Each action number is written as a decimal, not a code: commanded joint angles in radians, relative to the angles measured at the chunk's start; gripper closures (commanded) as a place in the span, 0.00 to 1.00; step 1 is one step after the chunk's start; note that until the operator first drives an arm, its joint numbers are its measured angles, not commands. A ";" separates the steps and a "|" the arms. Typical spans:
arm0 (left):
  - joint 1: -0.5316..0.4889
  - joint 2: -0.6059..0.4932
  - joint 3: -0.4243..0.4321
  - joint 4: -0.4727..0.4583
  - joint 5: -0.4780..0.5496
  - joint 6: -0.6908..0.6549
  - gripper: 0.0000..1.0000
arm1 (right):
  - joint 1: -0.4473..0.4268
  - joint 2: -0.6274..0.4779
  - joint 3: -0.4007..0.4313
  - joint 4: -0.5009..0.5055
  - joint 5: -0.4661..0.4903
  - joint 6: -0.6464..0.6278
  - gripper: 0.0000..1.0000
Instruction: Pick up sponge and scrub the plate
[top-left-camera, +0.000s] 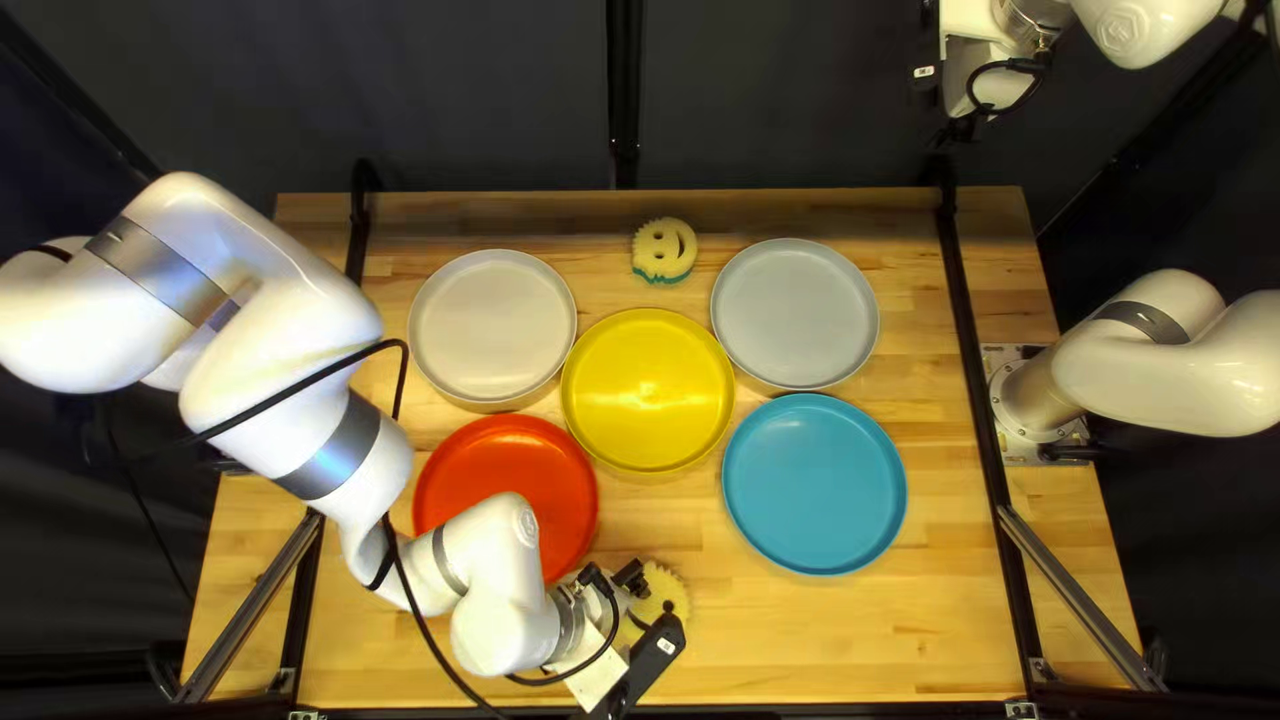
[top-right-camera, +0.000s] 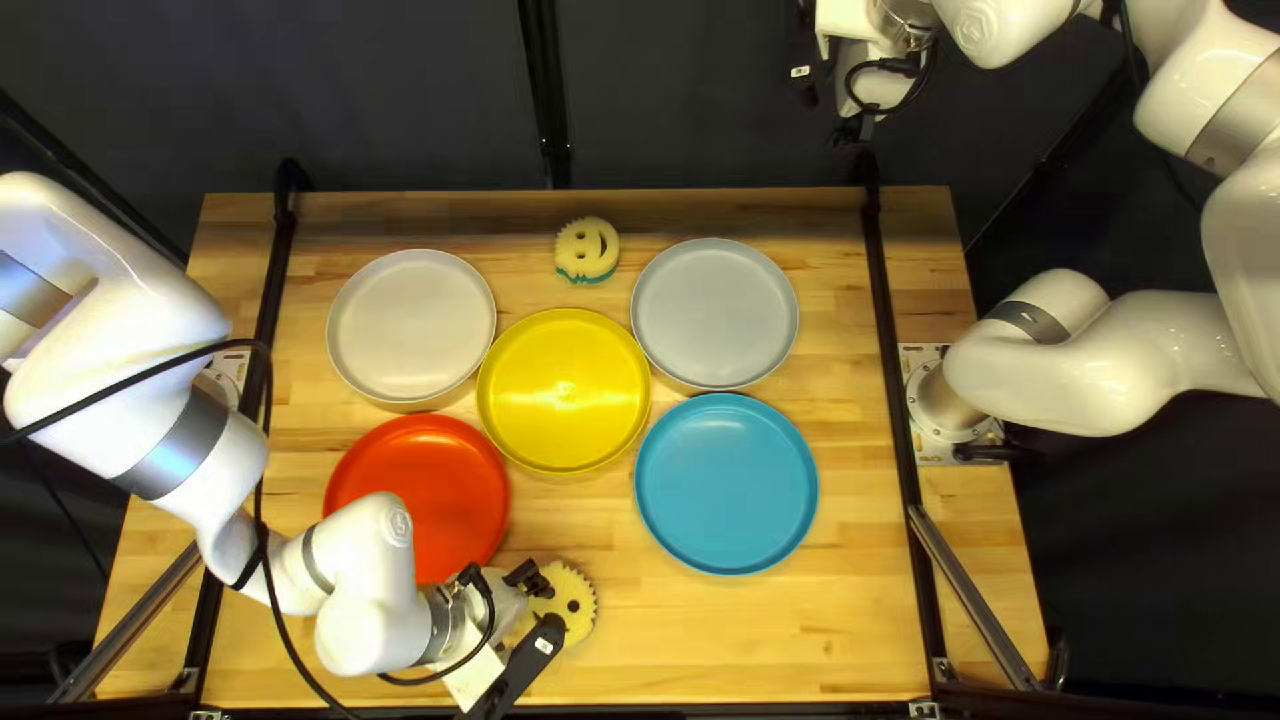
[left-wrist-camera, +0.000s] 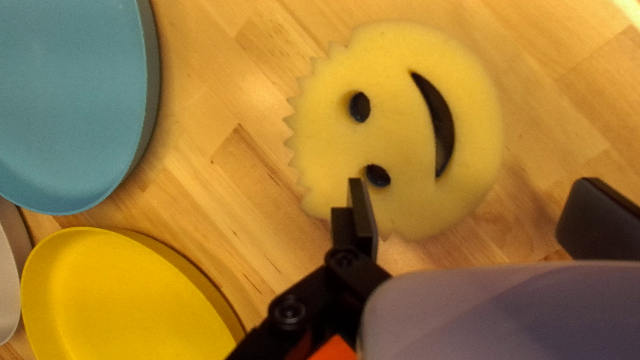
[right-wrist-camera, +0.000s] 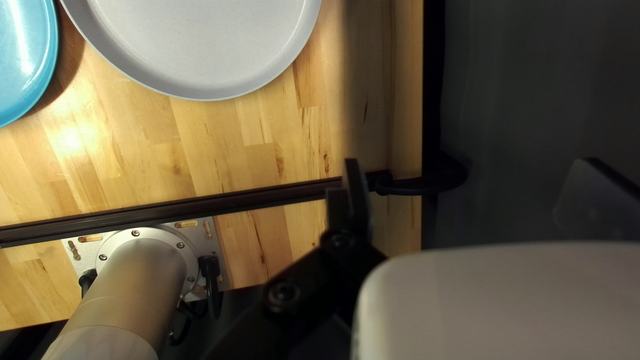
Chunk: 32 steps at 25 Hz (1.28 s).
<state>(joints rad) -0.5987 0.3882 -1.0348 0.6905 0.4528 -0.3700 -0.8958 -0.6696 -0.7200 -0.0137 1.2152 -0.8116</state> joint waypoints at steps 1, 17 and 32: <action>-0.002 0.001 -0.011 -0.023 0.010 0.029 0.03 | 0.000 0.000 0.000 0.000 0.000 0.000 0.00; -0.002 0.002 -0.012 -0.024 0.011 0.032 1.00 | 0.000 0.000 0.000 0.000 0.000 0.000 0.00; -0.004 -0.003 -0.017 -0.023 0.028 0.017 0.00 | 0.000 0.000 0.000 0.000 0.000 0.000 0.00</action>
<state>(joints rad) -0.6021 0.3860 -1.0456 0.6694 0.4710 -0.3485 -0.8958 -0.6696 -0.7200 -0.0137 1.2152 -0.8116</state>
